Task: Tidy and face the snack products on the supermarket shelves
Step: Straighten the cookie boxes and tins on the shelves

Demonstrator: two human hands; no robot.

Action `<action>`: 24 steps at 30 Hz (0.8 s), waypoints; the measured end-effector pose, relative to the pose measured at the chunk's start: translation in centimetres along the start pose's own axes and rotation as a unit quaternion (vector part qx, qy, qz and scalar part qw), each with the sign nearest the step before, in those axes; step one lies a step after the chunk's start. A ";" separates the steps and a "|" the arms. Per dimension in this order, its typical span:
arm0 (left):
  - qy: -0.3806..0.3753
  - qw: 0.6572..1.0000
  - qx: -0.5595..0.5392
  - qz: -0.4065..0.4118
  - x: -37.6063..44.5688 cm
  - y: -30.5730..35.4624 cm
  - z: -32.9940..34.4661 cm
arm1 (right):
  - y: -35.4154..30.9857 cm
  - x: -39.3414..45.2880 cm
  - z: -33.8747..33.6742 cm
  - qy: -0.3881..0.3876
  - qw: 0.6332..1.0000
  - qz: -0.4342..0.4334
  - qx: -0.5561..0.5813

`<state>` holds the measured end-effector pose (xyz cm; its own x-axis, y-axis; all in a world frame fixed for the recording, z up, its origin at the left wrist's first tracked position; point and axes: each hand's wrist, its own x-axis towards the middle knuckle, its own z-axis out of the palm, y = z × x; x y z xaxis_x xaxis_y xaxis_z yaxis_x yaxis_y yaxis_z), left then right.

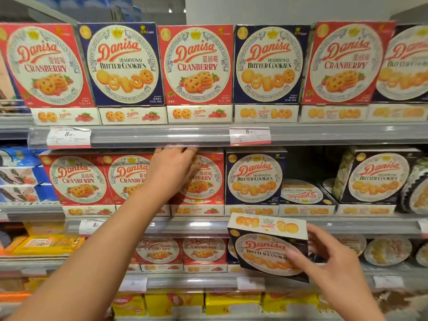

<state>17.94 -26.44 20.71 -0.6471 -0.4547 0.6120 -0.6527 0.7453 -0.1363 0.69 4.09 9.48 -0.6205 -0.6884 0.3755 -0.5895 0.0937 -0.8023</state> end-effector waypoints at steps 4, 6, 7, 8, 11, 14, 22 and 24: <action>-0.009 0.999 -0.035 0.002 0.1 -0.4 -0.3 | 0.1 0.3 0.2 -0.008 1.000 0.004 -0.011; -0.011 0.998 -0.058 0.006 0.0 -0.7 -0.5 | 0.2 0.5 0.3 -0.009 1.000 0.006 -0.016; -0.009 0.997 -0.071 0.011 -0.1 -0.8 -0.6 | 0.3 0.6 0.4 -0.008 1.000 0.008 -0.018; -0.007 0.996 -0.084 0.018 -0.2 -1.0 -0.8 | 0.4 0.8 0.4 -0.007 1.000 0.011 -0.019; 0.006 0.993 -0.105 0.044 -0.3 -1.5 -1.0 | 0.6 1.1 0.6 -0.003 0.999 0.018 -0.027; 0.010 0.991 -0.122 0.047 -0.3 -2.0 -0.6 | 0.6 1.4 1.0 -0.001 0.999 0.021 -0.029; 0.043 0.989 -0.125 0.062 -0.4 -2.5 0.2 | 0.9 1.6 2.3 -0.005 0.999 0.021 -0.041; 0.057 0.989 -0.114 0.069 -0.6 -2.4 0.4 | 1.0 1.6 2.5 -0.007 0.999 0.018 -0.042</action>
<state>19.74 -28.21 20.37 -0.6675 -0.2922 0.6849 -0.4468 0.8930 -0.0546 0.40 1.23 8.12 -0.6350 -0.6938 0.3397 -0.6089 0.1789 -0.7728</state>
